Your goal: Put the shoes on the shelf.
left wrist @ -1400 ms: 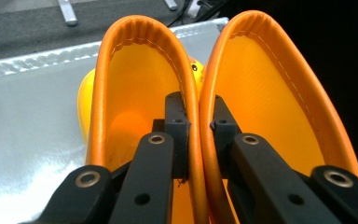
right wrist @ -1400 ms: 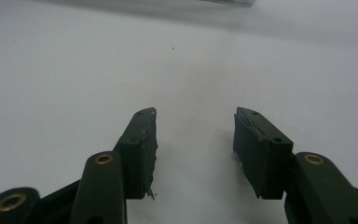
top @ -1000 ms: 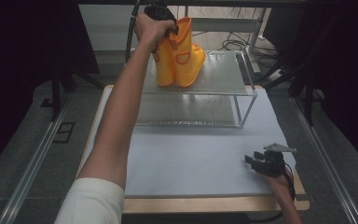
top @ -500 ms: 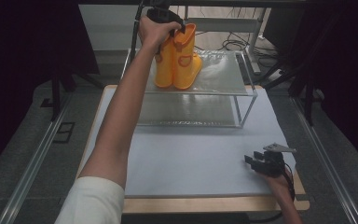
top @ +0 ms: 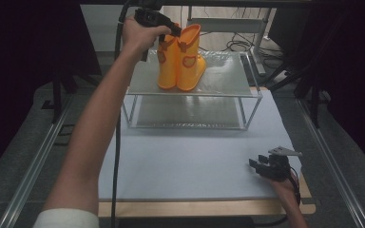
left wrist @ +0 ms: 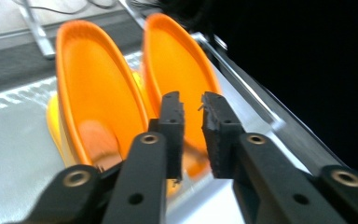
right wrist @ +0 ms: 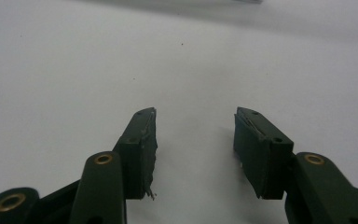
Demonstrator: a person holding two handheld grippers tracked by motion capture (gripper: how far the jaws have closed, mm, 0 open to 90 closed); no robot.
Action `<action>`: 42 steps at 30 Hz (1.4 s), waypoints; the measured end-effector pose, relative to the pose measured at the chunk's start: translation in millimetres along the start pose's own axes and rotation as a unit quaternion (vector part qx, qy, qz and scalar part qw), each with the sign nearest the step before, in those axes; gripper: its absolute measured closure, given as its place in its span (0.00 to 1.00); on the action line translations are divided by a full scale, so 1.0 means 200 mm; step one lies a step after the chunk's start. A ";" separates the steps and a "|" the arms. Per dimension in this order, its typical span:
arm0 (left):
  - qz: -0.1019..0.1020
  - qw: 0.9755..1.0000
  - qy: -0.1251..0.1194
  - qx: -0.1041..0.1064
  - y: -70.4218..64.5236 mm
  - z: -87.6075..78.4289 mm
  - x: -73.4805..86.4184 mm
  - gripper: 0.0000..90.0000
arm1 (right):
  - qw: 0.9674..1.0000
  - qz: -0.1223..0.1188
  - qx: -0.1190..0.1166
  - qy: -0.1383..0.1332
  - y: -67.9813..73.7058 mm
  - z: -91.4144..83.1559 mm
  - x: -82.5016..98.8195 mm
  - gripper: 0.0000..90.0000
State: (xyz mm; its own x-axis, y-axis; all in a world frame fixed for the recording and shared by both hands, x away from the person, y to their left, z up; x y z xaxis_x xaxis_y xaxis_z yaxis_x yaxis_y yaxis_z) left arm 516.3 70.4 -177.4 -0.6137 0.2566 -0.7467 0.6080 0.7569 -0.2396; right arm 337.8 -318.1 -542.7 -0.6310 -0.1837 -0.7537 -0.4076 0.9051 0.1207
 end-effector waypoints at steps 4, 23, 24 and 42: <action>0.013 1.000 0.009 0.005 0.00 -0.09 0.08 0.99 | 1.000 -0.001 -0.001 -0.001 0.01 0.00 0.00 0.54; -0.022 0.999 0.036 -0.015 0.25 -0.06 0.53 1.00 | 1.000 -0.007 -0.001 -0.002 0.02 0.00 -0.01 0.54; -0.022 0.999 0.041 -0.015 0.26 -0.04 0.55 1.00 | 1.000 -0.008 -0.001 -0.002 0.02 0.00 -0.01 0.54; -0.062 0.994 0.080 -0.052 0.49 0.38 0.68 1.00 | 1.000 -0.007 0.002 0.000 0.02 0.00 0.00 0.54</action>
State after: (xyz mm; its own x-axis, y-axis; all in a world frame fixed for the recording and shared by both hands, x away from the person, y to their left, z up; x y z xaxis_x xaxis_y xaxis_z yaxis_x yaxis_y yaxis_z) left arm 530.4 134.5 -349.4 -0.7581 0.2433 -0.6051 0.4727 0.8442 -0.2527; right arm 336.7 -314.9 -542.9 -0.6256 -0.1970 -0.7548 -0.4141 0.9039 0.1073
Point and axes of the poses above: each handheld gripper's, and its own axes: z roughly forward along the jaws, x roughly out of its underside, y roughly to its left, the point moved 4 cm from there along z, roughly forward along the jaws, and after that the axes turned 1 degree about z, right-handed, at the moved point
